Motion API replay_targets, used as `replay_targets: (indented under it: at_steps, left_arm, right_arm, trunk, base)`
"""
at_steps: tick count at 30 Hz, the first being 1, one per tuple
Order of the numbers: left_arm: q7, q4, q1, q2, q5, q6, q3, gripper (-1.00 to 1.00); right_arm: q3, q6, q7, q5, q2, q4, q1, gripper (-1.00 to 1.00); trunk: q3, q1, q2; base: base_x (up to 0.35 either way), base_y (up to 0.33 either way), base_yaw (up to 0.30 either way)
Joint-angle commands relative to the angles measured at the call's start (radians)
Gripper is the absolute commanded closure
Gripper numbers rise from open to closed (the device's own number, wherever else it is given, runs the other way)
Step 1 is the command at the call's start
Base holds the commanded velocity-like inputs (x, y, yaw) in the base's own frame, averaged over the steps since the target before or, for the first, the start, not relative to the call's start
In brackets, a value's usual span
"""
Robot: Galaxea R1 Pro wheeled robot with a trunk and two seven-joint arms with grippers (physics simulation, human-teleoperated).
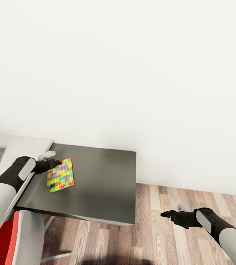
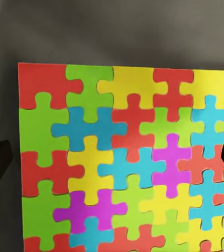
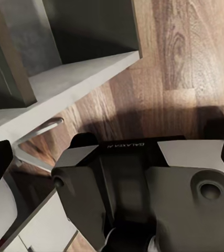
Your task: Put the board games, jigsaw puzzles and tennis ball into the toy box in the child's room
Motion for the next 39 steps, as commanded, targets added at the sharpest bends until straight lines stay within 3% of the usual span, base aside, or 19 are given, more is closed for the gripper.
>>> replay_targets:
  at_steps: [1, 28, 39]
  left_arm:
    - [-0.002, -0.001, -0.001, 0.001, -0.002, 0.002, -0.005, -1.0]
    - [0.001, -0.001, -0.001, 0.003, -0.002, 0.002, -0.003, -1.0]
    - [-0.003, -0.001, -0.001, 0.005, -0.002, 0.002, -0.003, -1.0]
  right_arm:
    - [0.003, 0.004, 0.002, -0.002, -0.001, -0.001, -0.001, -1.0]
    - [0.001, 0.001, -0.001, -0.003, -0.002, -0.003, -0.001, -1.0]
    - [0.0, -0.001, 0.001, -0.004, -0.002, -0.005, 0.0, -1.0]
  trunk:
    - [-0.003, 0.0, -0.002]
    - [-0.047, 0.0, -0.002]
    - [-0.05, 0.0, -0.002]
  base:
    - [0.0, 0.0, 0.0]
    - [0.0, 0.0, 0.0]
    - [0.0, 0.0, 0.0]
